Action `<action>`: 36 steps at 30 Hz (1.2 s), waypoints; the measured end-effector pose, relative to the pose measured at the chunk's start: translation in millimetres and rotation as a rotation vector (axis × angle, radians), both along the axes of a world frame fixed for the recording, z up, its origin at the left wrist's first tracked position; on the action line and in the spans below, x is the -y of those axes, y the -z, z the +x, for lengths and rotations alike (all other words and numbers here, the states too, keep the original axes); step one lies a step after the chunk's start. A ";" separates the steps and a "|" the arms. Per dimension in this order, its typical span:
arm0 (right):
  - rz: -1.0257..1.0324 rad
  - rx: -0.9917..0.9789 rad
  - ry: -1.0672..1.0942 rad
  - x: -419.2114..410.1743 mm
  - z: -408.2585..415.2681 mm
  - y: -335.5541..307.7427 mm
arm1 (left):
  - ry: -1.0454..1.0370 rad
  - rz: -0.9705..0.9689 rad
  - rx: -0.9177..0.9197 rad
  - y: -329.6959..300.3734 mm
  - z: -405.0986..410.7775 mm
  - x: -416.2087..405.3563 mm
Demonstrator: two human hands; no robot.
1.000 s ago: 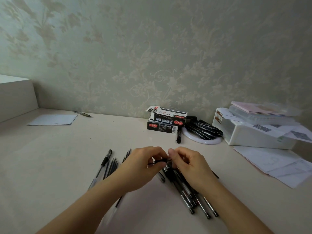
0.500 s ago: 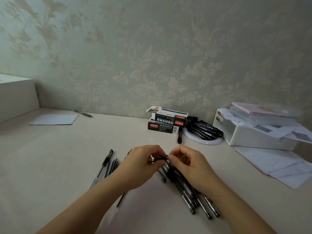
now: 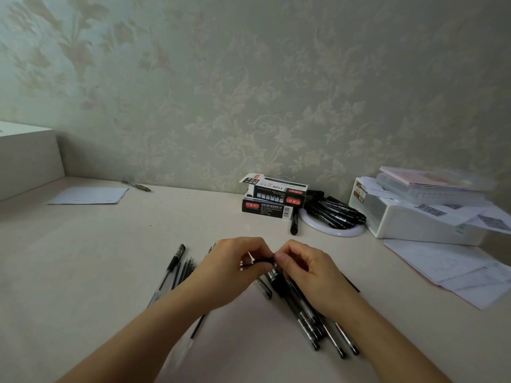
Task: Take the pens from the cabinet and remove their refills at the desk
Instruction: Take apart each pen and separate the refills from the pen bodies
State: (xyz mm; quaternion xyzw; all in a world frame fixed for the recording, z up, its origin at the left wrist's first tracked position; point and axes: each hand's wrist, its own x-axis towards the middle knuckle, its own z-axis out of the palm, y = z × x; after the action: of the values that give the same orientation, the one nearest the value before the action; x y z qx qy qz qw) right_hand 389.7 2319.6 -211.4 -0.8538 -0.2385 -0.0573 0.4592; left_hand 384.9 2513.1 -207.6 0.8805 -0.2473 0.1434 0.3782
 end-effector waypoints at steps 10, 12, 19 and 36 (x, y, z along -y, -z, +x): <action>0.071 -0.004 0.106 -6.8 -3.0 0.8 | -0.080 -0.042 0.046 -1.8 -1.7 1.2; -0.009 0.071 0.172 -7.3 -3.2 1.3 | -0.138 -0.054 0.028 -2.4 -1.5 -1.0; -0.499 0.291 0.117 -19.7 -6.1 10.4 | -0.210 -0.026 -0.027 -3.1 -1.5 -4.6; 0.017 0.075 0.132 1.4 -0.1 -4.1 | -0.152 0.045 -0.027 -6.8 -4.2 -5.3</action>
State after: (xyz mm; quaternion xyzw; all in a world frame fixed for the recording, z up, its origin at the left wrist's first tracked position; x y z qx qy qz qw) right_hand 389.6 2318.2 -207.2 -0.8609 -0.1982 -0.1217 0.4526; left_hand 380.7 2518.4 -200.8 0.9067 -0.1779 0.1542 0.3499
